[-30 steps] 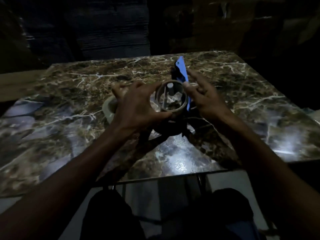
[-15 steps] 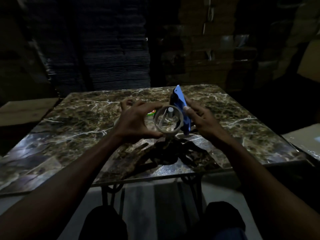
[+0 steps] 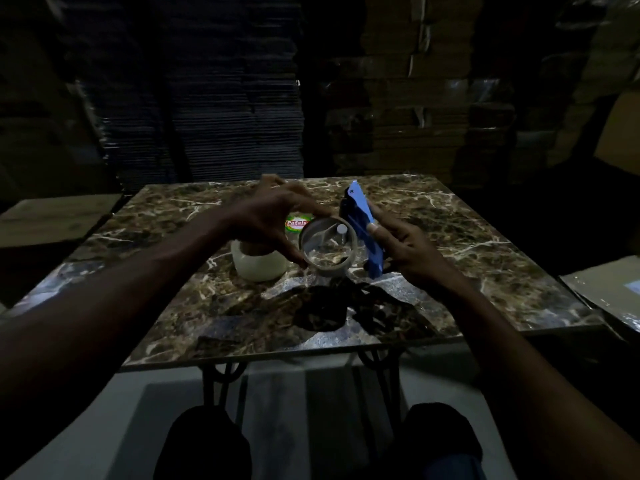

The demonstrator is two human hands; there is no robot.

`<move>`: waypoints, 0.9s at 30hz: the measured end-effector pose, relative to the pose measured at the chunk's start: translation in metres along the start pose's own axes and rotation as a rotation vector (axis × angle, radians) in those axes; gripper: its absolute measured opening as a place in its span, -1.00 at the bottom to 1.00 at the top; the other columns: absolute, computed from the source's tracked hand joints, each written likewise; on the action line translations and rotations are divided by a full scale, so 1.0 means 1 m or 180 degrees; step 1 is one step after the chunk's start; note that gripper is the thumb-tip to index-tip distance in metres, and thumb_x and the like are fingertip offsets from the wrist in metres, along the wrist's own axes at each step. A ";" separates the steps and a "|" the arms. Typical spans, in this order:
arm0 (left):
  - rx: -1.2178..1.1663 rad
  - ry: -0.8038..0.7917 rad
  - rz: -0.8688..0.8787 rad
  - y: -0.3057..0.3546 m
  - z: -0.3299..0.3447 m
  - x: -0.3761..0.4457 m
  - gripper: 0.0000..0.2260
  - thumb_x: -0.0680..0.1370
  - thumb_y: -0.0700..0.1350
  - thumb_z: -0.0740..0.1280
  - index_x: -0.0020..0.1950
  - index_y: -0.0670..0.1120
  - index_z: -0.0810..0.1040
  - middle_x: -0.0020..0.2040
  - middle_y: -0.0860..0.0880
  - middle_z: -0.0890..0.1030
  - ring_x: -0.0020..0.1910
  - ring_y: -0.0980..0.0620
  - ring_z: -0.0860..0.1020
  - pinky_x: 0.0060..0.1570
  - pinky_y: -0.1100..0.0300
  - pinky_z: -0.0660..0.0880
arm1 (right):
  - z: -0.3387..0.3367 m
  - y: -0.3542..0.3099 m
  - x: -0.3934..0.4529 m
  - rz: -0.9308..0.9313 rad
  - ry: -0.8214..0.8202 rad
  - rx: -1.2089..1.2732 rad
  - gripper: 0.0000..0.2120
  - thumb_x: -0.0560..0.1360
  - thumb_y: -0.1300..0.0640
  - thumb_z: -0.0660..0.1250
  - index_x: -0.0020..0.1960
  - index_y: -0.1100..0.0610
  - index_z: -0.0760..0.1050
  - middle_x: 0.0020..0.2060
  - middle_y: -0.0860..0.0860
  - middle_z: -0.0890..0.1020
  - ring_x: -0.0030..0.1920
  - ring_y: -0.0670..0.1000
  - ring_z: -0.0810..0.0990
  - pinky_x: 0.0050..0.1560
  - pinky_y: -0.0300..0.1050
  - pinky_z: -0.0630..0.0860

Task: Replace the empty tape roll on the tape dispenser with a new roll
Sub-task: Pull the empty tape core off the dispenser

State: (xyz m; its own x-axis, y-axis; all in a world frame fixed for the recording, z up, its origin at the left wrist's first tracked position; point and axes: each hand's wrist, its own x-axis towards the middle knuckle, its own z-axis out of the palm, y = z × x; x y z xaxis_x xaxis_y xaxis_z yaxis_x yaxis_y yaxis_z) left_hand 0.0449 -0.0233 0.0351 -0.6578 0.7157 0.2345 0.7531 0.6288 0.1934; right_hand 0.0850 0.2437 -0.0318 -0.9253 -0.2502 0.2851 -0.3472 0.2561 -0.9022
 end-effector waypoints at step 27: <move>-0.0356 0.0441 -0.0124 -0.014 0.028 -0.008 -0.14 0.27 0.36 0.48 0.52 0.21 0.31 0.41 0.22 0.47 0.44 0.07 0.35 0.37 -0.36 0.30 | 0.006 0.006 0.005 -0.0059 0.0381 0.0034 -0.54 0.66 0.05 0.17 0.55 -0.07 0.23 0.39 -0.02 0.49 0.30 -0.01 0.55 0.20 0.01 0.60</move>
State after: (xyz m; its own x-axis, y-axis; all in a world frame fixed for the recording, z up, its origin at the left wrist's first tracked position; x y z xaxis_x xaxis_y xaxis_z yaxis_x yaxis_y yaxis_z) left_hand 0.0394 -0.0297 0.0033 -0.6849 0.6378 0.3523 0.7284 0.6122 0.3078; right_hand 0.0796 0.2382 -0.0374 -0.9306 -0.1413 0.3378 -0.3633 0.2423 -0.8996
